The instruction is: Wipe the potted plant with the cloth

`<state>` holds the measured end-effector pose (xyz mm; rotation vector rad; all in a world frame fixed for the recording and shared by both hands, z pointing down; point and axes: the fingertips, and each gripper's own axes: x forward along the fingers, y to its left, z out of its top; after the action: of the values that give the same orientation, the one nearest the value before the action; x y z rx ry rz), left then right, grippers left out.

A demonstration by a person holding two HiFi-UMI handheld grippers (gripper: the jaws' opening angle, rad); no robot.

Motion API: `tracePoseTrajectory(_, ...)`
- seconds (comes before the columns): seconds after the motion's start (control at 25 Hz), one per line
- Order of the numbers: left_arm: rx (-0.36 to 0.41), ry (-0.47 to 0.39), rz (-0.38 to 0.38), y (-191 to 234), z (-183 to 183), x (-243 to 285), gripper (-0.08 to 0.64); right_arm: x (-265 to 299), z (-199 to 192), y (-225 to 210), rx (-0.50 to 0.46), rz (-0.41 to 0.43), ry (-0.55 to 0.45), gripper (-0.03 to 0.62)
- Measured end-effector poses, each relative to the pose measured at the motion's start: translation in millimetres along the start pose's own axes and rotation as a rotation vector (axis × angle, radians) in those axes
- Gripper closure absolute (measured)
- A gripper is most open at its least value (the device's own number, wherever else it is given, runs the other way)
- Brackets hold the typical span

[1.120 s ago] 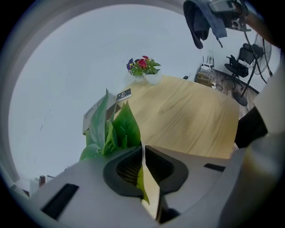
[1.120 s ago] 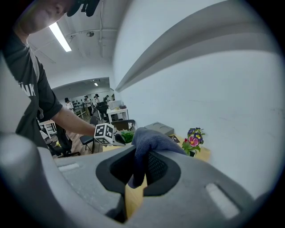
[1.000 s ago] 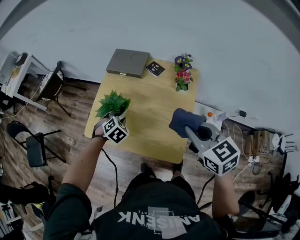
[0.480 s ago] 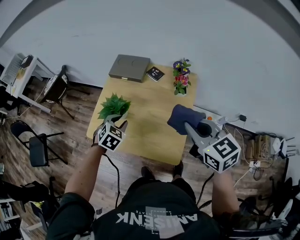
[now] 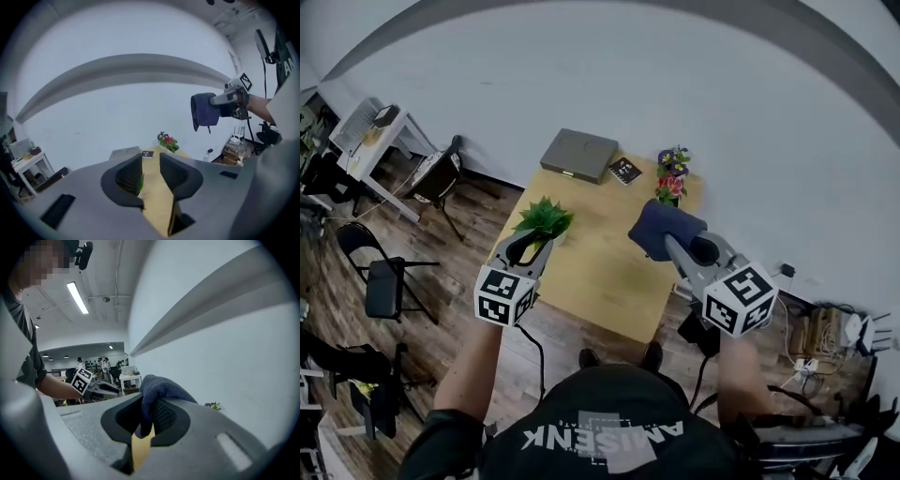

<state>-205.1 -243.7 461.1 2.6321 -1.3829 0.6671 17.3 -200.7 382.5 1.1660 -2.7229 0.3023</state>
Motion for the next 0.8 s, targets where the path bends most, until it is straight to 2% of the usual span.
tracePoseTrajectory(0.08,-0.033,-0.042,0.028,-1.9,20.9,-15.2,0.44,0.3,10.3,1.9,-0.018,0.02,-0.014,0.565)
tracePoseTrajectory(0.16,-0.062,-0.086,0.021,-11.8,41.0,-29.7,0.453,-0.7,19.8,4.4,-0.029,0.04,-0.024,0.565)
tracePoseTrajectory(0.24,-0.061,-0.134,0.022,-22.8,59.8,-44.4,0.463,-4.7,30.7,7.6,-0.037,0.056,-0.042,0.565)
tracePoseTrajectory(0.36,-0.058,-0.24,0.111,-21.5,87.3,-72.9,0.506,-6.5,47.8,12.5,-0.049,0.072,-0.075,0.565)
tracePoseTrajectory(0.48,-0.125,-0.324,0.178,-15.5,107.2,-94.3,0.517,-4.0,57.4,17.1,-0.041,0.095,-0.094,0.565)
tracePoseTrajectory(0.6,-0.144,-0.355,0.237,-9.4,118.7,-111.0,0.537,0.3,64.5,27.0,-0.036,0.136,-0.113,0.565)
tracePoseTrajectory(0.68,-0.185,-0.387,0.282,-4.7,122.9,-123.3,0.554,3.4,67.1,31.8,-0.043,0.163,-0.112,0.565)
tracePoseTrajectory(0.8,-0.267,-0.405,0.282,-2.2,127.0,-129.0,0.557,3.8,71.9,34.4,-0.05,0.201,-0.108,0.565)
